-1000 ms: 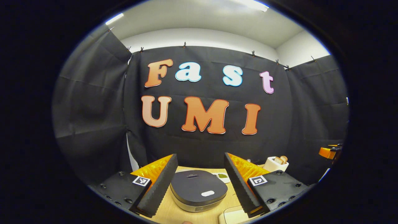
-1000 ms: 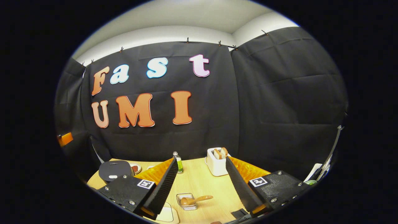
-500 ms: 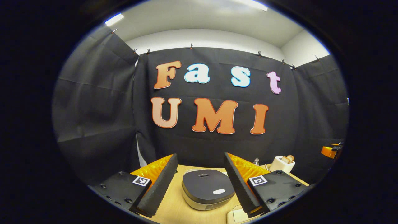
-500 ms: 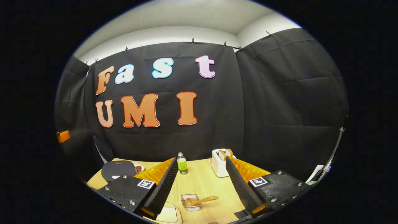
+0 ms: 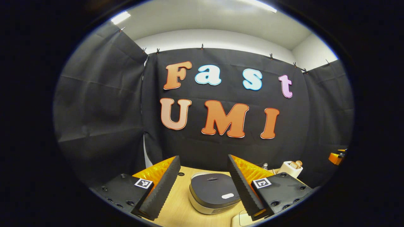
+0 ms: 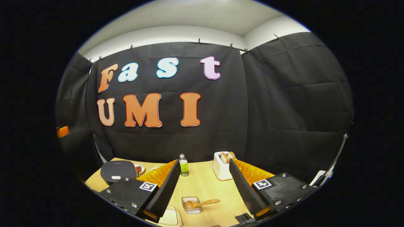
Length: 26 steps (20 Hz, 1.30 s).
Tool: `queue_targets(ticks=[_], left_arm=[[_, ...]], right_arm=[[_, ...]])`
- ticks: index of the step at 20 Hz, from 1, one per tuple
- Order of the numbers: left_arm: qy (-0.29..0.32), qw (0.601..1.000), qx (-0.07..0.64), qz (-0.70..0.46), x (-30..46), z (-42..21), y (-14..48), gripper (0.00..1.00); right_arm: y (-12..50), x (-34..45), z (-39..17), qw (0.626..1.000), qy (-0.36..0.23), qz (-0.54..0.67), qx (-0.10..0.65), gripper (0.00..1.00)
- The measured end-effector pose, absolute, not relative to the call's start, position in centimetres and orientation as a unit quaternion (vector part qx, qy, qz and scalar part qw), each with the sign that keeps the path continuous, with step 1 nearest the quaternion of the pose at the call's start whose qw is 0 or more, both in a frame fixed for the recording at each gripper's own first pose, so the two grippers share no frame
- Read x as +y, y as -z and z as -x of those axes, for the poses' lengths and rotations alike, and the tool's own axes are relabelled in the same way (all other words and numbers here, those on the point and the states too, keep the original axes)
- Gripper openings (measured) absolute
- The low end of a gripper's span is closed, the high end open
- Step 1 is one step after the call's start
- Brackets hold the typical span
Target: Close the left gripper, press the button to open the rice cooker; take a wooden spoon from the chopstick holder with the right hand, scoop a spoonful of rice and pour it into the rice cooker, then put the wooden spoon back into the chopstick holder.
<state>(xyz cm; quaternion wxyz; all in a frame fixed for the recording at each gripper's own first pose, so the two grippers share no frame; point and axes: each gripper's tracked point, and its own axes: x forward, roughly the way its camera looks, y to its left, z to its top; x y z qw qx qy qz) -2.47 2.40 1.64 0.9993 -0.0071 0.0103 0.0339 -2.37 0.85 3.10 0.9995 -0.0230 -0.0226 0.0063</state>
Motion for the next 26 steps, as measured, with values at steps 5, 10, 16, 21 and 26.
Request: queue_targets(ticks=[5, 10, 16, 21, 26], left_arm=[[-0.022, 1.000, 0.016, -0.002, 1.7, 2.4, -1.3, 0.57], [-0.003, 0.999, 0.046, -0.028, 0.2, 1.8, 0.7, 0.07], [0.034, 0.998, 0.055, -0.020, -2.7, 0.5, 1.5, 0.04], [0.075, 0.993, 0.091, 0.002, -6.3, -2.3, 5.0, 0.02], [0.099, 0.987, 0.127, 0.006, -9.0, -5.1, 8.6, 0.04]], right_arm=[[-2.8, 0.8, 2.5, 1.000, -0.006, 0.023, -0.019, 0.95], [-3.1, 0.5, 2.4, 0.999, -0.003, 0.027, -0.026, 0.95], [-2.5, 0.9, 2.3, 0.999, -0.010, 0.025, -0.019, 0.95], [-1.9, 1.1, 2.4, 1.000, -0.018, 0.022, -0.008, 0.95], [-1.3, 0.7, 2.6, 1.000, -0.018, 0.013, 0.001, 0.95]])
